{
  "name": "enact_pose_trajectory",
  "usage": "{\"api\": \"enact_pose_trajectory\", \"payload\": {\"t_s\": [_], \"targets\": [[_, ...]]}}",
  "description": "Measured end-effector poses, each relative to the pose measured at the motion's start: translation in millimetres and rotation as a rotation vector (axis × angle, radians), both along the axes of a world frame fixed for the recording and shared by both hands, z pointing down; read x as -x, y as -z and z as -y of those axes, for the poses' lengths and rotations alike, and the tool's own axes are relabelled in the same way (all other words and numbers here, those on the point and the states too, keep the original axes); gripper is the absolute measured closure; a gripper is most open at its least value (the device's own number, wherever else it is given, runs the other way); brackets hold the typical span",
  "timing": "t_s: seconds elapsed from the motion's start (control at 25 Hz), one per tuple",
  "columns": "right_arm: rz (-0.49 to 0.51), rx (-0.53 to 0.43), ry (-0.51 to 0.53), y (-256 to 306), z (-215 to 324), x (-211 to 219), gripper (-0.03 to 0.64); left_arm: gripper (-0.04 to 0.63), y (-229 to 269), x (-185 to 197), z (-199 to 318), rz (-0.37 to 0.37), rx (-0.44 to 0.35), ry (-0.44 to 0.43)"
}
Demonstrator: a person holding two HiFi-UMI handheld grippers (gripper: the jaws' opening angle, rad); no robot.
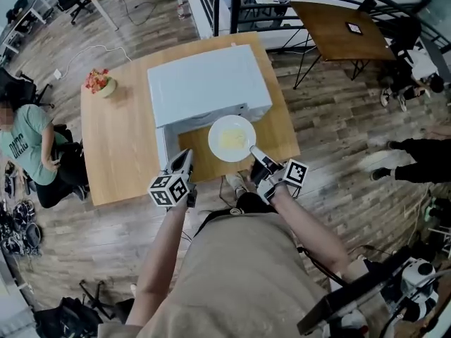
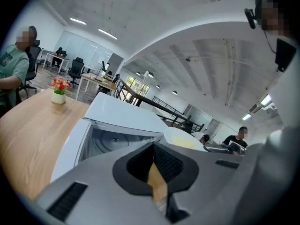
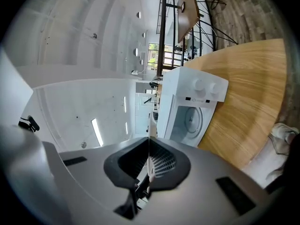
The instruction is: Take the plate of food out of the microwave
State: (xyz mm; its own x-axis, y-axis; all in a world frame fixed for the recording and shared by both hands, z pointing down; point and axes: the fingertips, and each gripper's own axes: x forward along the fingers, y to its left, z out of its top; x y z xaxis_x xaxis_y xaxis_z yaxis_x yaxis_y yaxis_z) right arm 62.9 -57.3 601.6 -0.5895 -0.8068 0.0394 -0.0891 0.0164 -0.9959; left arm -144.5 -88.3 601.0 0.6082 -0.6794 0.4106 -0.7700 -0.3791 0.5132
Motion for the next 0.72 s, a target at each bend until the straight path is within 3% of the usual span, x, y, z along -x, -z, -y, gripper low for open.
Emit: {"api": "enact_pose_trajectory", "payload": {"t_s": [0.72], "targets": [[0.016,0.036,0.051,-50,5,-54,0.601,0.591,-39,-34,-15,0.054,0.051,0.032]]}}
